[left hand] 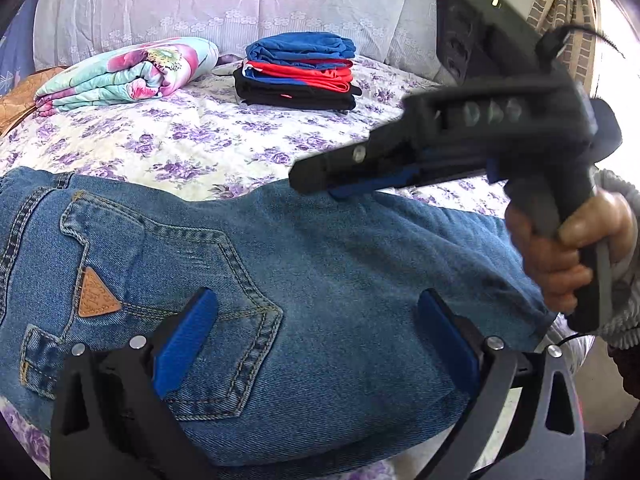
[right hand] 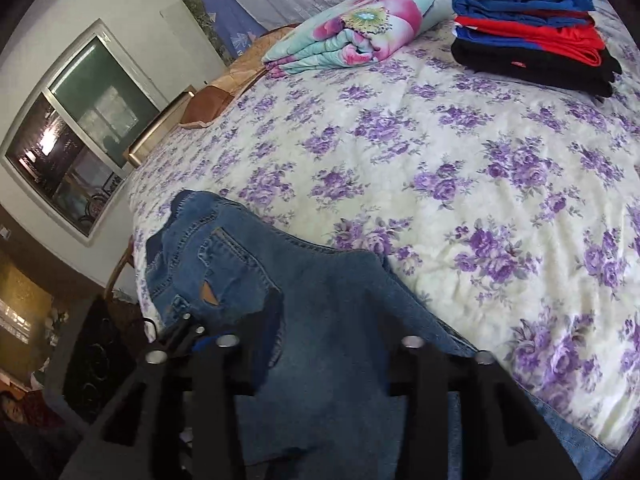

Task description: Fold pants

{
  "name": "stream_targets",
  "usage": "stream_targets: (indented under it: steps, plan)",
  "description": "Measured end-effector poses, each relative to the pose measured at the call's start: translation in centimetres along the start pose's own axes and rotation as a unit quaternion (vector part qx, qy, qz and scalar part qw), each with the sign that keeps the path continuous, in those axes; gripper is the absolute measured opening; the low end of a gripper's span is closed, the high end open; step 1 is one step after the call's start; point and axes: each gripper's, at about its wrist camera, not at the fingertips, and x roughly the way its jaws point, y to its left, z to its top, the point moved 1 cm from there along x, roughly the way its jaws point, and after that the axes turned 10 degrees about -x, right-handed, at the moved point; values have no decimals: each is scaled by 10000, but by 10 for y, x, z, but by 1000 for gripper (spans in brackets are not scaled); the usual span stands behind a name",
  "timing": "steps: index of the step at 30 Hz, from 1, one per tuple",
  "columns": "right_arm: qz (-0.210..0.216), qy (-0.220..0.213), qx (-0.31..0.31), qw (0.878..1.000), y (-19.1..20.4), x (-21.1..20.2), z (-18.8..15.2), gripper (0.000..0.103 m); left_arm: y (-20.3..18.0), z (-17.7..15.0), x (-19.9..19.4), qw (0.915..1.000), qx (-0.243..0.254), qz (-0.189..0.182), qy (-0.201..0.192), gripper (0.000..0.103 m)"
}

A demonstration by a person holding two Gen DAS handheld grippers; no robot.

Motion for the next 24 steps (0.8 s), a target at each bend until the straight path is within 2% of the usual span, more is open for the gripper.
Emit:
stream_targets:
  steps: [2,4,6,7,9,13,17,20,22,24]
  plan:
    - [-3,110,170,9998,-13,14,-4,44,0,0,0,10000,-7,14,-4,98]
    - [-21,-5,320,9995,-17,9,-2,38,0,0,-1,10000,-2,19,-4,98]
    - [-40,-361,511,9980,-15,-11,-2,39,0,-1,-2,10000,24,26,-4,98]
    - [-38,-575,538,9969,-12,-26,-4,42,-1,-2,-3,10000,39,39,-2,98]
    - [-31,-993,629,9931,-7,-63,-14,63,-2,-2,-4,9999,51,94,7,98]
    - [-468,-1783,846,9792,-8,-144,-62,72,-1,1,-16,9996,-149,227,-59,98]
    - [-995,-2255,1526,9570,-26,-211,-140,75,10,11,-46,9979,-520,-4,-379,98]
    - [-1374,-2504,2227,9321,-42,-249,-208,76,26,24,-68,9944,-697,298,-740,98]
    - [-1445,-2580,2744,9150,-53,-268,-251,76,39,28,-82,9909,-887,445,-914,98]
    - [-1417,-2686,3256,8954,-66,-281,-287,77,52,32,-89,9878,-1154,412,-961,98]
